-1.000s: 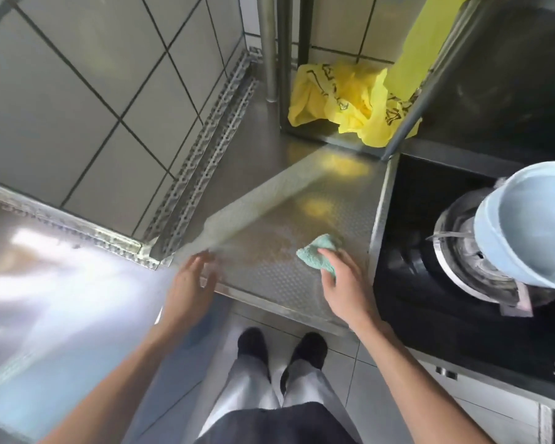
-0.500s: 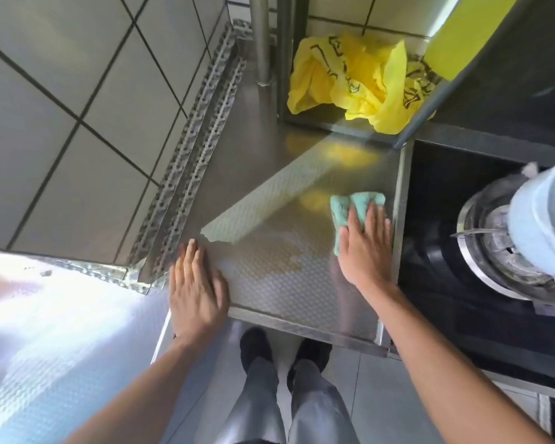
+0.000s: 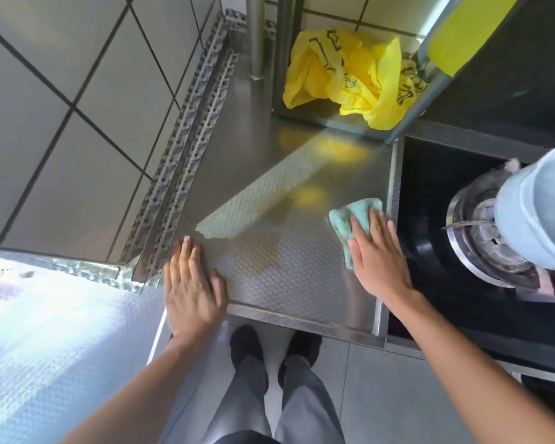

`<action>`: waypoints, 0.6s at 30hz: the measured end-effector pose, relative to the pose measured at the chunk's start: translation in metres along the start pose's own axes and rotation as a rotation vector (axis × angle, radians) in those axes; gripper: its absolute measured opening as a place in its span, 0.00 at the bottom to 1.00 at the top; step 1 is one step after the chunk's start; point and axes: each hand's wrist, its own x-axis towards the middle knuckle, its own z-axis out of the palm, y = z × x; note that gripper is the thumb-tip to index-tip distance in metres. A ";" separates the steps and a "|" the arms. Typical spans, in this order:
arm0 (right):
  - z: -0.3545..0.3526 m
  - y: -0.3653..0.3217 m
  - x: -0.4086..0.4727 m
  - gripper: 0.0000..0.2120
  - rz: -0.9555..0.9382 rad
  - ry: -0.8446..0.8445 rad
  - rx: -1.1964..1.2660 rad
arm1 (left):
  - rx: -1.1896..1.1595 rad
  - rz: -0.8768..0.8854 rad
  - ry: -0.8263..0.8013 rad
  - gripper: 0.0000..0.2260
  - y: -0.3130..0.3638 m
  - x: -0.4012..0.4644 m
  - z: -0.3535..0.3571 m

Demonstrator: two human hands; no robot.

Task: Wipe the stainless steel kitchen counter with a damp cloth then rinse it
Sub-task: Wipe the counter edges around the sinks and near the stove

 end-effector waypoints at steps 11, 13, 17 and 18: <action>0.026 -0.134 0.008 0.25 -0.249 0.107 0.150 | 0.008 0.018 0.017 0.27 -0.003 0.000 0.003; 0.038 -0.115 -0.024 0.26 -0.388 0.061 0.091 | 0.013 0.018 0.001 0.28 -0.004 0.001 0.003; 0.030 -0.050 -0.033 0.26 -0.336 0.000 -0.015 | 0.017 0.017 -0.025 0.28 -0.004 0.001 0.003; 0.024 -0.039 -0.025 0.26 -0.254 -0.001 -0.002 | 0.016 0.020 -0.032 0.28 -0.004 0.000 0.003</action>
